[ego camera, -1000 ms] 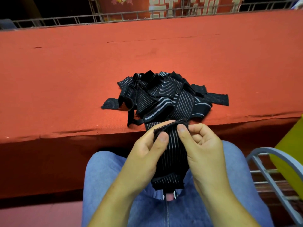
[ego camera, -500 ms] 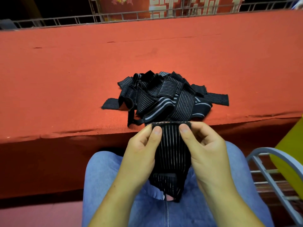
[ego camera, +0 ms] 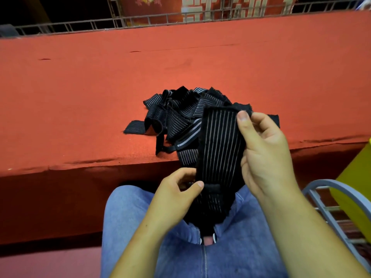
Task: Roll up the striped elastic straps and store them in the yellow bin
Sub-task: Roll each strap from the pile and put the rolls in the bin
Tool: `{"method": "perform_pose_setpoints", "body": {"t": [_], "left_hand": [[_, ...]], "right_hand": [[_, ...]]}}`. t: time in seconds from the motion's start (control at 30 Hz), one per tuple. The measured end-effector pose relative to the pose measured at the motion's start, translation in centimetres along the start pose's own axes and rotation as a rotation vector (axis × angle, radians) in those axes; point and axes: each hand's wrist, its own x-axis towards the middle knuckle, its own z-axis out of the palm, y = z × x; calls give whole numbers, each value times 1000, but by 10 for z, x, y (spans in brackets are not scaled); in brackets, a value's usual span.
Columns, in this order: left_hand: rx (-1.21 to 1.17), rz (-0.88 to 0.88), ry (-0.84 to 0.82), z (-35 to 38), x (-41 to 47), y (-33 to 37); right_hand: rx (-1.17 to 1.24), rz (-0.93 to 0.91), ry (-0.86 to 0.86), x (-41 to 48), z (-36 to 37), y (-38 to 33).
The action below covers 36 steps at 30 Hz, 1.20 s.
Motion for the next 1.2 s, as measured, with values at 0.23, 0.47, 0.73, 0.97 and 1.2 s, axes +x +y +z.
{"method": "perform_pose_setpoints", "body": {"t": [0.23, 0.47, 0.73, 0.97, 1.2], "left_hand": [[-12, 20, 50, -3, 0, 6], [35, -60, 33, -6, 3, -10], [-19, 5, 90, -5, 1, 11], [-255, 200, 162, -6, -9, 50], [-238, 240, 162, -6, -13, 54]], "right_hand": [[12, 12, 7, -2, -2, 4], [36, -34, 31, 5, -7, -3], [23, -11, 11, -1, -8, 2], [-28, 95, -50, -28, -13, 23], [-19, 184, -63, -48, -16, 33]]}}
